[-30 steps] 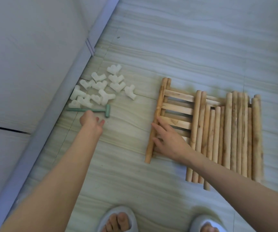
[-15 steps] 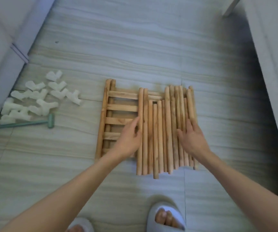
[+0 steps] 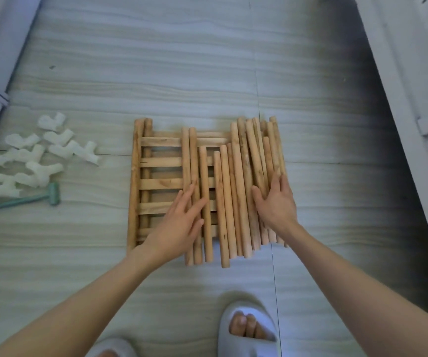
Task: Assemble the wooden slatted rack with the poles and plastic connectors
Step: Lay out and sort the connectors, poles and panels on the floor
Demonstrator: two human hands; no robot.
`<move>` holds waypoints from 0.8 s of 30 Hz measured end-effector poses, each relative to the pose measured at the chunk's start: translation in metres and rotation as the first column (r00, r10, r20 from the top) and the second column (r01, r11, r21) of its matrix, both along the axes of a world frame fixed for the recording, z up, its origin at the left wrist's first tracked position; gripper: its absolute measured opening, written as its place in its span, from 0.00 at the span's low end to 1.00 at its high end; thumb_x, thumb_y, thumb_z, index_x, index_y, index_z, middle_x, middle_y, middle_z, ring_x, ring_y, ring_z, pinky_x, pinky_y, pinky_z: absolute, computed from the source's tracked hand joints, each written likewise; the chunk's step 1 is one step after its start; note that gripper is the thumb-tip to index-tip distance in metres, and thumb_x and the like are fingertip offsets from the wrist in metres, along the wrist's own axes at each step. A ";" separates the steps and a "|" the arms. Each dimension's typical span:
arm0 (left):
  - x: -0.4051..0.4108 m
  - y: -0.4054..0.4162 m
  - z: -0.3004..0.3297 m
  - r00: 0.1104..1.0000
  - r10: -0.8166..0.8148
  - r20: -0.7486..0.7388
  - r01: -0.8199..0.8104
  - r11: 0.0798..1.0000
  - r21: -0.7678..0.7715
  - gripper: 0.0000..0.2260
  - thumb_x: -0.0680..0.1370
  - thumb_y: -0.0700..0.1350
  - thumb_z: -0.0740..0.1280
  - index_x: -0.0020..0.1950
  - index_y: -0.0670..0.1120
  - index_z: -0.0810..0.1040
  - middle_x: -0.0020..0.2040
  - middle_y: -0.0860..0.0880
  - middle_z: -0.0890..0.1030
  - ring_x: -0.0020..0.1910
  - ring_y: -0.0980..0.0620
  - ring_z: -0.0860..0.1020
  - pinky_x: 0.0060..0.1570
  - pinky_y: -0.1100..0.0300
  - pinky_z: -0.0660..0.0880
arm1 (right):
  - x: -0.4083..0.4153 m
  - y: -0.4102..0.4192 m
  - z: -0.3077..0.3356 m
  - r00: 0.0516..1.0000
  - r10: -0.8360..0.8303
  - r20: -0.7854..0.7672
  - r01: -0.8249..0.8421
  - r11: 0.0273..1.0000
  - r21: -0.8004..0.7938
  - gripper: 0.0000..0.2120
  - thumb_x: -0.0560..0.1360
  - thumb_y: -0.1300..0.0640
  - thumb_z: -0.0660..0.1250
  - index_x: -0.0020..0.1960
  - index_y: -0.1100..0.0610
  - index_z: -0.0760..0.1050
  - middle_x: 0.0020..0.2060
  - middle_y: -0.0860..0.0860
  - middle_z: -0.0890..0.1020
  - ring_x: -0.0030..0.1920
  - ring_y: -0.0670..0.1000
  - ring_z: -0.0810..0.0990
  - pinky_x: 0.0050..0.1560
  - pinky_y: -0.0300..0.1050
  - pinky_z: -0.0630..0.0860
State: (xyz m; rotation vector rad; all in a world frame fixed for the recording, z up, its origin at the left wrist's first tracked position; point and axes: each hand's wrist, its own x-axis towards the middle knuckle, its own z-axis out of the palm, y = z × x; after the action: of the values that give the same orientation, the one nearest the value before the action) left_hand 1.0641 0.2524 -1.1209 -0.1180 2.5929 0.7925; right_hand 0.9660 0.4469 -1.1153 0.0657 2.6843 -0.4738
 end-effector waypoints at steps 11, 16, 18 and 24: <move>-0.016 0.009 0.001 0.872 0.477 0.110 -0.472 0.759 0.449 0.28 0.78 0.45 0.63 0.76 0.53 0.56 0.72 0.50 0.65 0.71 0.52 0.64 0.70 0.45 0.64 | 0.015 -0.008 0.001 0.999 0.035 -0.024 -0.033 0.997 0.069 0.29 0.78 0.42 0.56 0.73 0.57 0.59 0.74 0.60 0.55 0.73 0.59 0.54 0.73 0.53 0.54; -0.014 0.009 0.006 0.878 0.452 0.159 -0.470 0.751 0.464 0.30 0.78 0.43 0.63 0.76 0.54 0.53 0.73 0.52 0.65 0.71 0.54 0.64 0.70 0.46 0.63 | -0.004 -0.009 0.004 0.980 -0.196 0.032 0.198 0.976 -0.086 0.42 0.71 0.38 0.66 0.75 0.58 0.53 0.71 0.59 0.60 0.70 0.61 0.59 0.69 0.56 0.59; -0.016 0.008 0.010 0.868 0.458 0.191 -0.489 0.725 0.485 0.29 0.79 0.41 0.63 0.76 0.52 0.54 0.72 0.51 0.65 0.69 0.58 0.64 0.71 0.51 0.61 | -0.018 -0.006 0.008 0.961 -0.259 0.100 0.270 0.956 -0.117 0.43 0.70 0.37 0.68 0.74 0.59 0.55 0.69 0.60 0.62 0.69 0.61 0.60 0.68 0.57 0.61; -0.013 0.010 0.011 0.861 0.477 0.178 -0.501 0.737 0.454 0.29 0.79 0.42 0.62 0.77 0.49 0.53 0.74 0.49 0.63 0.72 0.54 0.62 0.71 0.54 0.60 | 0.007 -0.018 0.006 0.995 -0.026 0.096 0.018 0.996 0.086 0.39 0.76 0.36 0.55 0.74 0.63 0.54 0.74 0.64 0.51 0.74 0.61 0.49 0.73 0.55 0.50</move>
State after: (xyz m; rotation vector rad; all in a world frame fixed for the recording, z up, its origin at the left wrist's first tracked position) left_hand 1.0508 0.2620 -1.1098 -0.6828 2.2377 1.5869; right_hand 0.9725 0.4285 -1.1094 0.1397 2.6093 -0.3536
